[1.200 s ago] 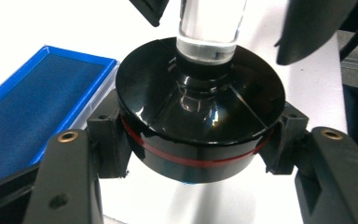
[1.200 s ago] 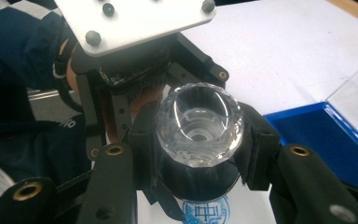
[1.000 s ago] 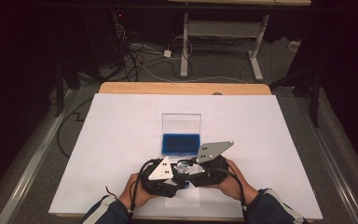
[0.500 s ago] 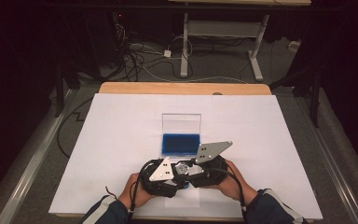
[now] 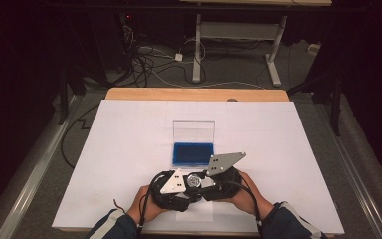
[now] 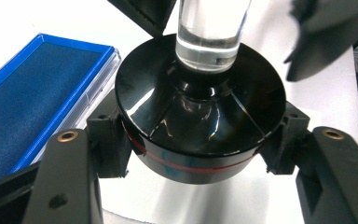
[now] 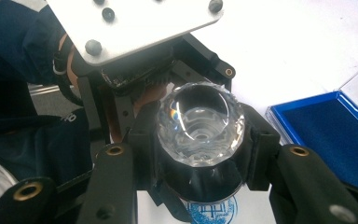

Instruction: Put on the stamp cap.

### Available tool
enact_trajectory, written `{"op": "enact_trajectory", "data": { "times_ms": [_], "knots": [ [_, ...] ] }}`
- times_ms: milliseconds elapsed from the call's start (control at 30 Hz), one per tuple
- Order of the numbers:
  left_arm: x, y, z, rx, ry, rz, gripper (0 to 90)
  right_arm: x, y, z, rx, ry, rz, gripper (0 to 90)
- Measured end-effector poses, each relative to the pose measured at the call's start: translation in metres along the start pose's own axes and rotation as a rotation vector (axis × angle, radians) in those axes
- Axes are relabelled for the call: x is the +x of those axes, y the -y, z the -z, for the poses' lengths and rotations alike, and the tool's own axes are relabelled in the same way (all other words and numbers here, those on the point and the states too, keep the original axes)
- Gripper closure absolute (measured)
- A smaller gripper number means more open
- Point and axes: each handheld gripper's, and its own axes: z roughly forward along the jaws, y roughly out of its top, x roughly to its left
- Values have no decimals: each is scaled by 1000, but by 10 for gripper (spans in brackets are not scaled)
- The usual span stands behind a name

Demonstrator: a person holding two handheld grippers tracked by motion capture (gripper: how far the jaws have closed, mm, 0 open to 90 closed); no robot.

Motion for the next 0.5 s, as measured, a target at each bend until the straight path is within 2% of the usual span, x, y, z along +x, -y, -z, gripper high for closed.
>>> {"op": "enact_trajectory", "data": {
  "times_ms": [300,500],
  "knots": [
    [0,1,0,-18,6,12,353,1,0,0,-16,7,6,568],
    [0,1,-1,-15,-8,23,338,1,-1,1,-20,13,8,568]
  ]
}}
